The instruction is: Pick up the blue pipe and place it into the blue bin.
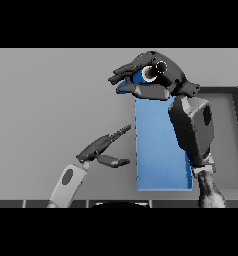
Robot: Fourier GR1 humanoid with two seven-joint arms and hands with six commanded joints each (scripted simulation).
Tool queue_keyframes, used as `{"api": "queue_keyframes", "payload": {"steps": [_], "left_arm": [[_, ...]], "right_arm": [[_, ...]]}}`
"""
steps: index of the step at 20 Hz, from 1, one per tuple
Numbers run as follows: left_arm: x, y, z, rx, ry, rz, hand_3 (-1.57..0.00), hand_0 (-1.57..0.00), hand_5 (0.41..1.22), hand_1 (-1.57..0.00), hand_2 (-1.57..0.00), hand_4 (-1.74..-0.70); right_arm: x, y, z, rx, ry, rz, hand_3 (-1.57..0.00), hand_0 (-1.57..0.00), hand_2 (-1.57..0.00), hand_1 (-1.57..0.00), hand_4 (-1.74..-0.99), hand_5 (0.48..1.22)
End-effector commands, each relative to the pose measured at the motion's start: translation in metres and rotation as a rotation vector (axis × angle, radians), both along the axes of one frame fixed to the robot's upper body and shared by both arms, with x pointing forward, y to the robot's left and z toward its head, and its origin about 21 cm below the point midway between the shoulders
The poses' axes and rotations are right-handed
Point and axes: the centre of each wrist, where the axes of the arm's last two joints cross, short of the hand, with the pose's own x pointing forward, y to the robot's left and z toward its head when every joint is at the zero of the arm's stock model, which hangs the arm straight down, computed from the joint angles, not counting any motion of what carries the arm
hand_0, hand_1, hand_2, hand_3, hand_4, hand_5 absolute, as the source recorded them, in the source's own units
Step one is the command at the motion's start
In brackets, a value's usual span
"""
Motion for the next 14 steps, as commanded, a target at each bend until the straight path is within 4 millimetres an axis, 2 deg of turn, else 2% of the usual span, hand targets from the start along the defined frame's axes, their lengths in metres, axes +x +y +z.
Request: {"api": "queue_keyframes", "payload": {"steps": [1, 4, 7, 10, 14], "left_arm": [[0.001, 0.002, 0.001, 0.004, 0.006, -0.001, 0.0, 0.0, 0.425, 0.0, 0.0, -0.89], [0.001, 0.003, -0.001, 0.014, 0.009, 0.004, 0.0, 0.0, 0.412, 0.0, 0.0, -0.89], [0.0, 0.003, -0.003, 0.014, -0.009, 0.004, 0.0, 0.0, 0.413, 0.0, 0.0, -0.87], [0.004, 0.007, -0.001, 0.027, -0.009, 0.008, 0.0, 0.0, 0.419, 0.0, 0.0, -0.87], [-0.001, 0.002, 0.0, 0.005, 0.004, -0.007, 0.0, 0.0, 0.422, 0.0, 0.0, -0.87]], "right_arm": [[0.011, -0.011, -0.001, -0.007, 0.027, -0.046, -1.57, -1.57, -1.57, -1.57, -1.741, 1.221], [0.035, -0.032, -0.004, -0.025, 0.062, -0.167, -1.57, -1.57, -1.57, -1.57, -1.741, 1.221], [0.057, -0.061, -0.033, -0.076, 0.141, -0.272, -1.57, -1.57, -1.57, -1.57, -1.741, 1.221], [0.06, -0.082, -0.064, -0.095, 0.242, -0.338, -1.57, -1.57, -1.57, -1.57, -1.741, 1.221], [0.052, -0.102, -0.111, -0.155, 0.357, -0.413, -1.57, -1.57, -1.57, -1.57, -1.741, 1.221]]}}
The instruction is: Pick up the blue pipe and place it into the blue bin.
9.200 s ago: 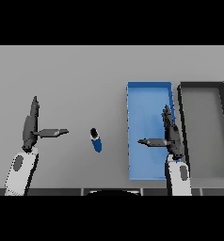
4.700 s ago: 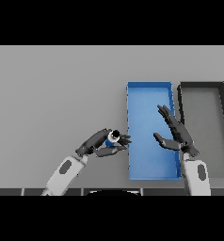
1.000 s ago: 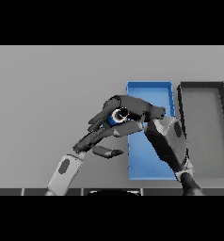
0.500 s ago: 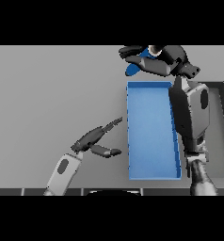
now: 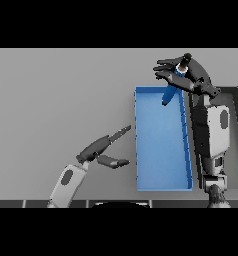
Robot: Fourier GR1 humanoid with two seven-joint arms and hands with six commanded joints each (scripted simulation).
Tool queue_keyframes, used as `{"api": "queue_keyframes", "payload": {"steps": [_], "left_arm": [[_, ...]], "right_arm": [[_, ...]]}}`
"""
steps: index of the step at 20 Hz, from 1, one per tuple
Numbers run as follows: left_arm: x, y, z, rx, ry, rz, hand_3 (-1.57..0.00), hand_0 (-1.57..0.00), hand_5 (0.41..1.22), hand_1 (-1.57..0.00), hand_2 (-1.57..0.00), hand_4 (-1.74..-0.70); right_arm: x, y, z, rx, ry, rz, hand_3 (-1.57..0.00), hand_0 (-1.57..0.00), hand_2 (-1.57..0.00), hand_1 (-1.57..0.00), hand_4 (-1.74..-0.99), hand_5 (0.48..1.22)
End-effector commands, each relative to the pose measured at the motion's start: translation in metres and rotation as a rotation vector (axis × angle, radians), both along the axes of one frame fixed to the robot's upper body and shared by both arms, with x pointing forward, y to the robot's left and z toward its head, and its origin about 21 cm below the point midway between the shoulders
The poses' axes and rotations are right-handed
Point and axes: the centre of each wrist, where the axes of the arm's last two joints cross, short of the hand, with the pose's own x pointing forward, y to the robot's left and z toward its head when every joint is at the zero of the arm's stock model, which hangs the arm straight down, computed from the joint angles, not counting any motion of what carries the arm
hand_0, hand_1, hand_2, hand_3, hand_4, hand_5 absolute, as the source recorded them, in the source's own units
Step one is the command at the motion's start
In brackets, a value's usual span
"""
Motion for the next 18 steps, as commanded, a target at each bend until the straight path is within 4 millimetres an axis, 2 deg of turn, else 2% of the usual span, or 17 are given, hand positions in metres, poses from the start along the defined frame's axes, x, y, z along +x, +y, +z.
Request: {"api": "queue_keyframes", "payload": {"steps": [1, 6, 9, 10, 13, 14, 15, 16, 18], "left_arm": [[0.002, -0.001, -0.002, 0.013, 0.01, 0.012, 0.0, 0.0, 0.422, 0.0, 0.0, -0.88], [-0.006, 0.0, -0.004, 0.008, 0.007, 0.01, 0.0, 0.0, 0.427, 0.0, 0.0, -0.88], [-0.004, 0.002, 0.0, 0.009, 0.004, 0.011, 0.0, 0.0, 0.422, 0.0, 0.0, -0.89], [-0.004, -0.001, -0.001, 0.013, 0.007, 0.009, 0.0, 0.0, 0.42, 0.0, 0.0, -0.89], [-0.004, 0.003, -0.003, 0.01, -0.001, 0.008, 0.0, 0.0, 0.421, 0.0, 0.0, -0.88], [-0.007, 0.002, -0.004, 0.008, -0.002, 0.003, 0.0, 0.0, 0.421, 0.0, 0.0, -0.88], [-0.006, 0.003, -0.004, 0.013, 0.001, 0.006, 0.0, 0.0, 0.421, 0.0, 0.0, -0.88], [-0.005, 0.002, -0.002, 0.011, 0.003, 0.006, 0.0, 0.0, 0.422, 0.0, 0.0, -0.88], [-0.008, 0.003, -0.003, 0.006, 0.001, 0.001, 0.0, 0.0, 0.425, 0.0, 0.0, -0.88]], "right_arm": [[-0.005, -0.003, -0.012, -0.011, 0.039, -0.021, -1.57, -1.57, -1.57, -1.57, -1.741, 1.221], [-0.021, -0.014, -0.044, -0.089, 0.207, -0.139, -1.57, -1.57, -1.57, -1.57, -1.741, 1.221], [-0.031, -0.013, -0.074, -0.151, 0.305, -0.209, -1.52, -1.57, -1.57, -1.57, -1.741, 1.221], [-0.034, -0.012, -0.081, -0.17, 0.325, -0.22, -1.26, -1.57, -1.57, -1.57, -1.741, 1.221], [-0.034, -0.008, -0.103, -0.279, 0.397, -0.285, -0.91, -1.57, -1.57, -1.57, -1.741, 1.221], [-0.033, -0.009, -0.11, -0.311, 0.43, -0.309, -0.85, -1.57, -1.57, -1.55, -1.741, 1.221], [-0.03, -0.008, -0.117, -0.342, 0.463, -0.315, -0.79, -1.46, -1.34, -1.34, -1.678, 1.221], [-0.028, -0.006, -0.121, -0.377, 0.482, -0.324, -0.63, -1.17, -1.07, -1.07, -1.592, 1.221], [-0.021, -0.008, -0.123, -0.435, 0.522, -0.324, -0.4, -0.75, -0.68, -0.68, -1.413, 1.221]]}}
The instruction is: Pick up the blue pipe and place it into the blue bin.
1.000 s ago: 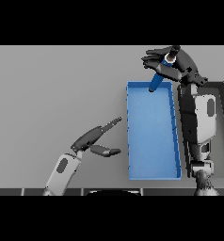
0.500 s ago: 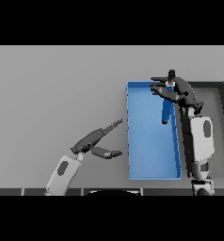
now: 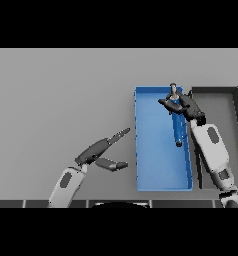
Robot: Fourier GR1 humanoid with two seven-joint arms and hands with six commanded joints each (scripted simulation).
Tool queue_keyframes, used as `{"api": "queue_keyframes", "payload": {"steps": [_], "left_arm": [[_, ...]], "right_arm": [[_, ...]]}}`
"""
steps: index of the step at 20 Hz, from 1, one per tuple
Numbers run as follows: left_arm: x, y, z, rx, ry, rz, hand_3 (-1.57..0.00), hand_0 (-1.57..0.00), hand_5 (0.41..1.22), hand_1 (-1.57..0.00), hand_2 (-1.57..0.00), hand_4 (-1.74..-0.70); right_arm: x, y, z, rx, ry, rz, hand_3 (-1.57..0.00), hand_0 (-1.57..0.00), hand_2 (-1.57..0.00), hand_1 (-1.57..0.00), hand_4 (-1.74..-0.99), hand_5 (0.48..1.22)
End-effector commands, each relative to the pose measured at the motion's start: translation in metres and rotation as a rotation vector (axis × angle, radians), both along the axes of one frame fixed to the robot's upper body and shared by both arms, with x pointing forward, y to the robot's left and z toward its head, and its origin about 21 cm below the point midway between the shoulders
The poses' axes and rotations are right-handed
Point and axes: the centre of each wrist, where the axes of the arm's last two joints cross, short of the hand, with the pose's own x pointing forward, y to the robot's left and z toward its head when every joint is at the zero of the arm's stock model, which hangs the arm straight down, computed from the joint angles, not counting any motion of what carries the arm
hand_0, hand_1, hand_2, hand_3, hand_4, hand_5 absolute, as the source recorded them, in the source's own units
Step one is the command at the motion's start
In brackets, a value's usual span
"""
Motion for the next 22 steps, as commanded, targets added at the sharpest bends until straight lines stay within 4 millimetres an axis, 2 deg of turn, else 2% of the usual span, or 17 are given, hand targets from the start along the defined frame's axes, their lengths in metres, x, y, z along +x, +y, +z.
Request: {"api": "queue_keyframes", "payload": {"steps": [1, 4, 7, 9, 10, 15, 19, 22], "left_arm": [[0.002, -0.002, 0.002, 0.004, 0.001, 0.005, 0.0, 0.0, 0.427, 0.0, 0.0, -0.88], [-0.001, -0.003, 0.002, -0.004, 0.004, 0.004, 0.0, 0.0, 0.429, 0.0, 0.0, -0.88], [0.001, -0.003, 0.001, 0.01, 0.006, 0.014, 0.0, 0.0, 0.428, 0.0, 0.0, -0.89], [0.002, -0.002, 0.005, 0.003, -0.007, 0.014, 0.0, 0.0, 0.426, 0.0, 0.0, -0.89], [0.0, -0.001, 0.0, 0.011, 0.001, 0.016, 0.0, 0.0, 0.427, 0.0, 0.0, -0.89], [-0.001, -0.003, 0.001, 0.002, -0.002, 0.011, 0.0, 0.0, 0.429, 0.0, 0.0, -0.89], [-0.003, 0.002, 0.002, 0.004, -0.006, 0.016, 0.0, 0.0, 0.431, 0.0, 0.0, -0.89], [-0.001, -0.004, 0.0, 0.011, 0.004, 0.02, 0.0, 0.0, 0.431, 0.0, 0.0, -0.88]], "right_arm": [[0.001, 0.0, 0.0, -0.036, 0.02, 0.043, -0.32, -0.6, -0.55, -0.55, -1.337, 1.221], [-0.003, 0.008, 0.004, -0.132, 0.047, 0.176, -0.16, -0.31, -0.28, -0.28, -1.175, 1.084], [-0.007, 0.007, 0.002, -0.208, 0.077, 0.231, -0.08, -0.16, -0.14, -0.14, -1.083, 0.934], [-0.008, 0.007, 0.0, -0.237, 0.083, 0.236, -0.05, -0.1, -0.09, -0.09, -1.071, 0.868], [-0.011, 0.006, -0.002, -0.242, 0.092, 0.238, -0.04, -0.08, -0.07, -0.07, -1.063, 0.846], [-0.01, 0.01, -0.005, -0.299, 0.086, 0.259, -0.01, -0.03, -0.02, -0.02, -1.036, 0.713], [-0.007, 0.009, 0.001, -0.31, 0.075, 0.268, 0.0, -0.01, -0.01, -0.01, -1.02, 0.666], [-0.01, 0.009, -0.003, -0.302, 0.085, 0.283, 0.0, -0.01, -0.01, -0.01, -1.022, 0.658]]}}
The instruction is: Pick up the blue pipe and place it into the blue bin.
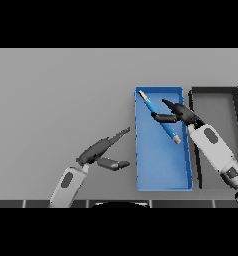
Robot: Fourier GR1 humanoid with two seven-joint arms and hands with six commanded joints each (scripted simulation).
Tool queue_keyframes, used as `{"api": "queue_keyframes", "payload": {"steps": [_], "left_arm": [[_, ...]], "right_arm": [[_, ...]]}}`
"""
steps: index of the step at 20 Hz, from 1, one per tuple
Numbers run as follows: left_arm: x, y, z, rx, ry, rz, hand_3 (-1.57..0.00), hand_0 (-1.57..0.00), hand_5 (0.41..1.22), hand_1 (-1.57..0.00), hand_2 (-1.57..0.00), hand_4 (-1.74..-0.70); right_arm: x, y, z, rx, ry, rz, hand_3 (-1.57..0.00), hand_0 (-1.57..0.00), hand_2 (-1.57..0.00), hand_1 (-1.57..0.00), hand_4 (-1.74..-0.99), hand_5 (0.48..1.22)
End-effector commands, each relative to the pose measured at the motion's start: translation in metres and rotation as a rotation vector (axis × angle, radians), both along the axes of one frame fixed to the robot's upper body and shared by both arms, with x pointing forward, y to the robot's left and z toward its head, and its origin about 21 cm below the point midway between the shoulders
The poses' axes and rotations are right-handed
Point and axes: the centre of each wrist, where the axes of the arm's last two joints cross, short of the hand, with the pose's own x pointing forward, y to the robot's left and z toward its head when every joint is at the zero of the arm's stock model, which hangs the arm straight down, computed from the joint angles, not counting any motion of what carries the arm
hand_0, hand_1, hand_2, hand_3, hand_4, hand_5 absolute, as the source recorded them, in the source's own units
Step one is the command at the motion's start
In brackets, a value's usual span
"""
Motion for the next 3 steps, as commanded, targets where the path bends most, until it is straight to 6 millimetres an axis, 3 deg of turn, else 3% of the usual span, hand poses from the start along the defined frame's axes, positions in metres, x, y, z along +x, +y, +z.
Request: {"api": "queue_keyframes", "payload": {"steps": [1, 3], "left_arm": [[-0.0005, -0.0014, -0.0024, 0.0, -0.001, -0.009, 0.0, 0.0, 0.431, 0.0, 0.0, -0.88], [0.0018, -0.0002, -0.0048, 0.001, 0.0, -0.006, 0.0, 0.0, 0.431, 0.0, 0.0, -0.88]], "right_arm": [[0.0008, -0.0005, -0.0007, -0.011, -0.005, 0.001, 0.0, -0.01, -0.01, -0.01, -1.022, 0.655], [-0.0004, -0.0026, 0.0052, 0.003, -0.01, 0.007, 0.0, -0.01, -0.01, -0.01, -1.022, 0.643]]}}
